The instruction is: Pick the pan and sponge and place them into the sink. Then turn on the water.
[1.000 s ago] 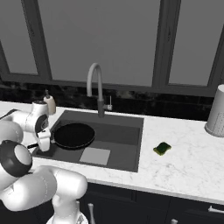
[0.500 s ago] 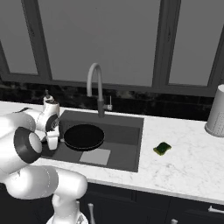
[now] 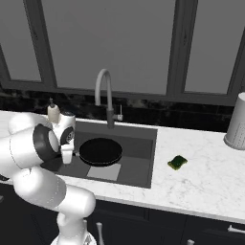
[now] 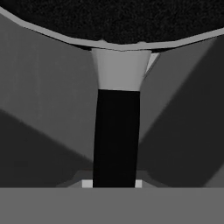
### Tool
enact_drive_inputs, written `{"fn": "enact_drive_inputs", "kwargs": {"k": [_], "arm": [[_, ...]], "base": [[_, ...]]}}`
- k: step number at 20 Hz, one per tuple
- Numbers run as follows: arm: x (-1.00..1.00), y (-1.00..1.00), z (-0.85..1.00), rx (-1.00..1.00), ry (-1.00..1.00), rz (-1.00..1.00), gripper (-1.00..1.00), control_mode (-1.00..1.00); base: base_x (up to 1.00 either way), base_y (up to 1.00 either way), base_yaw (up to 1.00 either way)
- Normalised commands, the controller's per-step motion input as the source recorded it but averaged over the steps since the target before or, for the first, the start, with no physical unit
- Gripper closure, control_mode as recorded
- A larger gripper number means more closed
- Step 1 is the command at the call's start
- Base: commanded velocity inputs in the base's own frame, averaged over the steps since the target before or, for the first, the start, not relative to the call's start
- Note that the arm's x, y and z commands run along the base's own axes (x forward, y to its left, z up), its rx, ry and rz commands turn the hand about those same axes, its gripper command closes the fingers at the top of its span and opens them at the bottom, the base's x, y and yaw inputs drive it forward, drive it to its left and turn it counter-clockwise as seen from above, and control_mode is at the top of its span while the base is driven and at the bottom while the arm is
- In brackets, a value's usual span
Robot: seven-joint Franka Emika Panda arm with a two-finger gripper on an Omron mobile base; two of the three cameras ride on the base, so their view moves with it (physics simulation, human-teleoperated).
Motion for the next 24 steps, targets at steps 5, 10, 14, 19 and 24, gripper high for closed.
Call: {"fn": "enact_drive_inputs", "kwargs": {"k": [5, 10, 14, 19, 24], "arm": [[0.14, -0.18, -0.40, -0.04, 0.00, -0.07, 1.00, -1.00], [0.10, -0.19, -0.41, -0.04, 0.00, -0.06, 1.00, -1.00], [0.12, -0.29, -0.31, -0.02, 0.00, -0.06, 1.00, -1.00], [0.08, -0.34, -0.32, -0.01, 0.00, -0.06, 1.00, -1.00], [0.02, -0.15, -0.38, -0.04, 0.00, -0.05, 1.00, -1.00]], "base": [[0.00, 0.00, 0.00], [0.00, 0.00, 0.00], [0.00, 0.00, 0.00], [0.00, 0.00, 0.00], [0.00, 0.00, 0.00]]}}
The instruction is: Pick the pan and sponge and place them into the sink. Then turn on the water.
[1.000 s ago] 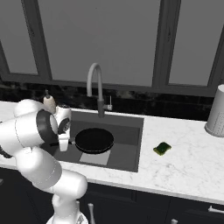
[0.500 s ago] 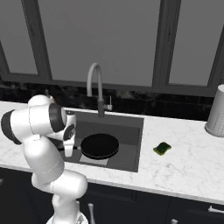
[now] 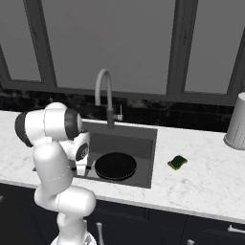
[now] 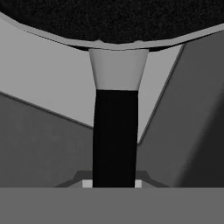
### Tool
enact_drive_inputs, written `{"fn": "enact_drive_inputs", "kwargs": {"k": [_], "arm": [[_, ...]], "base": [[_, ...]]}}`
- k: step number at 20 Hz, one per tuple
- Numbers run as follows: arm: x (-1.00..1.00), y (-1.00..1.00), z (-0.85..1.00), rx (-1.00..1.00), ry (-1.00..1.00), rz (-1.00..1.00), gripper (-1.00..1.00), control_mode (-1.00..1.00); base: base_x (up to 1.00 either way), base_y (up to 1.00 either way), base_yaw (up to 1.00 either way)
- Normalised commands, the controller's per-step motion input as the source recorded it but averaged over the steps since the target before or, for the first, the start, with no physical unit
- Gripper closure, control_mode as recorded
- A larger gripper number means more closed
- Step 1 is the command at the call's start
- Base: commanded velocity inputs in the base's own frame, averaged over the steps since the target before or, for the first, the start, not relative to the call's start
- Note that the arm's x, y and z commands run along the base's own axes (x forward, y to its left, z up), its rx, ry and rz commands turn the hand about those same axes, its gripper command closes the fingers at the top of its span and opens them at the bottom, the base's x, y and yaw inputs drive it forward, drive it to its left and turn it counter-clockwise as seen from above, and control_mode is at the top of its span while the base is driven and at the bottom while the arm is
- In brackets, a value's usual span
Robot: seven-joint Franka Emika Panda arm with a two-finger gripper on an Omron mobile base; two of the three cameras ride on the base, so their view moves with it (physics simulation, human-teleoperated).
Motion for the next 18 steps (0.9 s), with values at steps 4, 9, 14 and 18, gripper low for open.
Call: {"fn": "enact_drive_inputs", "kwargs": {"k": [4, 9, 14, 18], "arm": [[0.01, 0.00, -0.28, 0.00, 0.00, -0.03, 1.00, -1.00], [0.02, 0.00, -0.19, 0.00, 0.00, -0.01, 1.00, -1.00], [0.02, 0.00, -0.18, 0.00, 0.00, 0.00, 1.00, -1.00], [0.10, 0.01, -0.21, 0.00, 0.00, -0.01, 1.00, -1.00]], "base": [[0.00, 0.00, 0.00], [0.00, 0.00, 0.00], [0.00, 0.00, 0.00], [0.00, 0.00, 0.00]]}}
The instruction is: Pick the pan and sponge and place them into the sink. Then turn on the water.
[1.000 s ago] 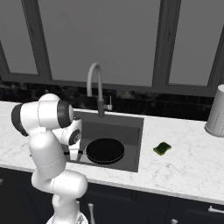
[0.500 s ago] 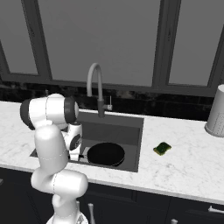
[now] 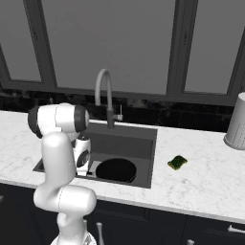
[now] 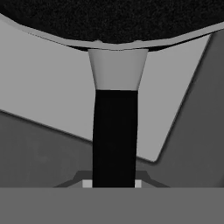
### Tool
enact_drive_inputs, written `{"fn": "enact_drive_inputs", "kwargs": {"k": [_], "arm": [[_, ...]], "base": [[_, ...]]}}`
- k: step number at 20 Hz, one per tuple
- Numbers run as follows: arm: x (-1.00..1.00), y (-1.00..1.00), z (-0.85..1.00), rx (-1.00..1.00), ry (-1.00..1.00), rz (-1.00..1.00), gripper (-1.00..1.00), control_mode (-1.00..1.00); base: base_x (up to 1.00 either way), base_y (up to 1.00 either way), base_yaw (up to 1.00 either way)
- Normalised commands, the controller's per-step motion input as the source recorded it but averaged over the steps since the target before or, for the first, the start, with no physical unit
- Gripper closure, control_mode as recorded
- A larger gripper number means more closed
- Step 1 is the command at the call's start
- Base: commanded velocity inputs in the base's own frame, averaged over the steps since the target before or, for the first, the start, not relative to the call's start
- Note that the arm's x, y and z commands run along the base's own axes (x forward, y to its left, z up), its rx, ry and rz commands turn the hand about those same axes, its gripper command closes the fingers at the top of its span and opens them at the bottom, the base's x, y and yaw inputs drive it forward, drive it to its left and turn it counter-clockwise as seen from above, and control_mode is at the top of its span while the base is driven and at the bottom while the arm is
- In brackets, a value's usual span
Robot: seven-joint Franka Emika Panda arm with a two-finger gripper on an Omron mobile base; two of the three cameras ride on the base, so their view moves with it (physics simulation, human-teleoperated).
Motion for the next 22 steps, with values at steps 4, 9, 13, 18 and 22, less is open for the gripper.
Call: {"fn": "enact_drive_inputs", "kwargs": {"k": [4, 9, 13, 18, 22], "arm": [[0.08, 0.08, -0.24, 0.00, -0.01, -0.02, 1.00, -1.00], [0.01, 0.08, -0.20, 0.00, -0.03, 0.00, 1.00, -1.00], [0.00, 0.12, -0.13, 0.00, -0.07, 0.00, 1.00, -1.00], [0.00, 0.12, -0.12, 0.00, -0.07, 0.00, 1.00, -1.00], [0.00, 0.08, -0.11, 0.00, -0.03, 0.00, 1.00, -1.00]], "base": [[0.00, 0.00, 0.00], [0.00, 0.00, 0.00], [0.00, 0.00, 0.00], [0.00, 0.00, 0.00], [0.00, 0.00, 0.00]]}}
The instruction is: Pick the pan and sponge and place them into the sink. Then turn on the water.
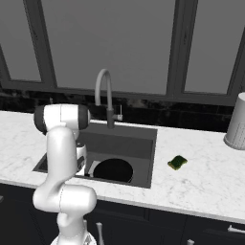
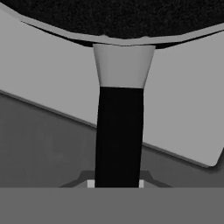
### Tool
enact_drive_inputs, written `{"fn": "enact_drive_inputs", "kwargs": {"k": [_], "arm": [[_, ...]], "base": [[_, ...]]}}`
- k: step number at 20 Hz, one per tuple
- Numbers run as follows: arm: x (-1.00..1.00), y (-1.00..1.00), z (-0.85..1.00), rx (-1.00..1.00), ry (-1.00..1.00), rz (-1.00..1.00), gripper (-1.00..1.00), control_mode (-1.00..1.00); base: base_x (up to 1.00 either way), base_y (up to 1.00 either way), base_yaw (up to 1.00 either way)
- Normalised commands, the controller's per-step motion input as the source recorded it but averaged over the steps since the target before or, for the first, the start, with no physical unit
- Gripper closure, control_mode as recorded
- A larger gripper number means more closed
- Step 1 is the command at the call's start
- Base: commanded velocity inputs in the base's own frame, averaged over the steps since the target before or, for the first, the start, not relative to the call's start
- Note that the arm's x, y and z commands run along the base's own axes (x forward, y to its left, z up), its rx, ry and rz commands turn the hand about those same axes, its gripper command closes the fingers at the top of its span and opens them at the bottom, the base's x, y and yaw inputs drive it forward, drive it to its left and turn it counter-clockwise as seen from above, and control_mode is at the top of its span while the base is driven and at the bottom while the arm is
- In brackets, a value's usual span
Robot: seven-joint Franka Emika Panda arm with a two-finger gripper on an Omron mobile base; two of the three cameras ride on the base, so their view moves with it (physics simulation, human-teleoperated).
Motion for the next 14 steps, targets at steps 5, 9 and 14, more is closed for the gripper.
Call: {"fn": "enact_drive_inputs", "kwargs": {"k": [5, 9, 14], "arm": [[0.07, 0.01, -0.01, 0.00, 0.00, 0.00, 1.00, -1.00], [0.12, 0.00, 0.01, 0.00, 0.00, 0.00, -1.00, -1.00], [0.15, 0.00, 0.27, 0.00, 0.00, 0.00, -1.00, -1.00]], "base": [[0.00, 0.00, 0.00], [0.00, 0.00, 0.00], [0.00, 0.00, 0.00]]}}
